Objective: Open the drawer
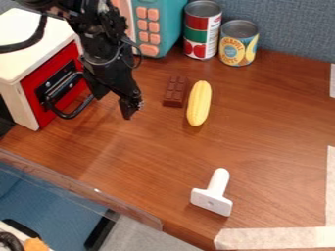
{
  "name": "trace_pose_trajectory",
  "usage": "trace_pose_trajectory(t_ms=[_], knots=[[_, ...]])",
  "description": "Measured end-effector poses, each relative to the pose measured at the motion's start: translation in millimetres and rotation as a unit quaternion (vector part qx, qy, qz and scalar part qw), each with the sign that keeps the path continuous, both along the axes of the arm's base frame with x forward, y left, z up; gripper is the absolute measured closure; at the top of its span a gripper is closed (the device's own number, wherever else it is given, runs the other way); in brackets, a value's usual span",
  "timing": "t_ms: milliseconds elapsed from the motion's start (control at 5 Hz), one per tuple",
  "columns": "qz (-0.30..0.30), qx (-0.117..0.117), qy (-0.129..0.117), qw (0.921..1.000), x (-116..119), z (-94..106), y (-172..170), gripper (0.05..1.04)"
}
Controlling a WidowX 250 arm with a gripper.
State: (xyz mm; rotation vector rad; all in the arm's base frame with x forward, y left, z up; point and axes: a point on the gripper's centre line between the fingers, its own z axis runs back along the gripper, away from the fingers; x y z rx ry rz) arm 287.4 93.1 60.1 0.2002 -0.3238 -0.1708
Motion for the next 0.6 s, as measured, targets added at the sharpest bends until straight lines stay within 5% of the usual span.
trace_pose_trajectory(t_ms=[600], knots=[[0.026,0.029,-0.018,0.9991,3.0,6.1,17.8,0.083]])
